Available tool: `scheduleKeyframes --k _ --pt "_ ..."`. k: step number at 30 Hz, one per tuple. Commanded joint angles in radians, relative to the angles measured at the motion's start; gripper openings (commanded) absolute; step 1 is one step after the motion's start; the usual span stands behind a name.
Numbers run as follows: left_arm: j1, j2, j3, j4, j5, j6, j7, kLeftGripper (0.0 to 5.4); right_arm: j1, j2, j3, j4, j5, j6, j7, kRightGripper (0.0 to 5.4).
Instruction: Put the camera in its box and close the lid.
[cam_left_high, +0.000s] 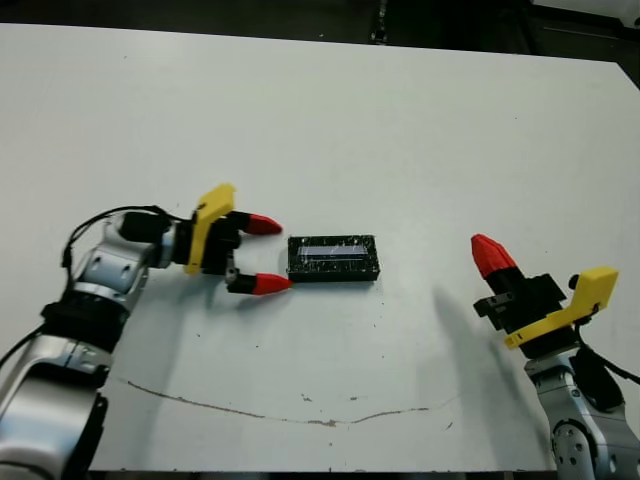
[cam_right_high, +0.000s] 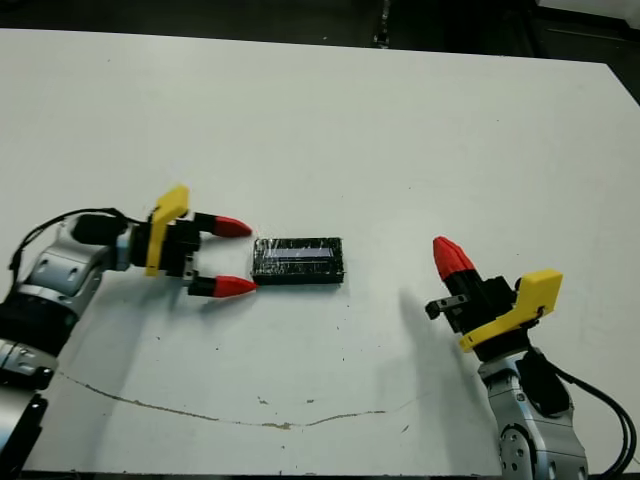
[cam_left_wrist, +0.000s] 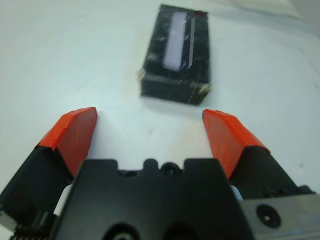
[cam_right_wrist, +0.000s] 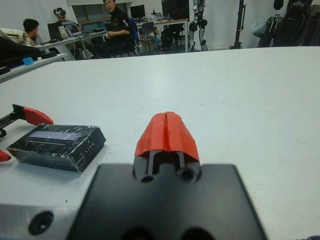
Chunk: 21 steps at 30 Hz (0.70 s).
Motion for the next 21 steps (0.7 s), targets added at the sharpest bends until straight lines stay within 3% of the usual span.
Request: scheduleKeyframes --k 1,7,12,16,21 --pt "0.050 0.052 0.020 0.018 0.022 -0.008 0.029 5.39 0.006 -0.018 -0.002 0.003 -0.007 0.005 0.000 0.00" --pt "0.067 0.105 0.072 -0.014 -0.009 0.010 0.044 5.39 0.007 -0.018 0.000 -0.001 -0.010 0.005 -0.001 0.00" --pt "0.091 0.102 0.168 -0.174 -0.136 0.149 0.075 5.21 0.010 -0.016 0.003 -0.010 -0.018 0.013 -0.011 0.00" --pt "0.174 -0.030 0.271 -0.398 -0.232 0.214 0.334 4.69 0.006 -0.009 0.002 0.001 -0.008 0.005 -0.003 0.00" --pt "0.251 -0.246 0.284 -0.634 -0.310 0.243 0.632 3.91 0.007 -0.005 0.005 -0.004 -0.024 -0.003 -0.017 0.00"
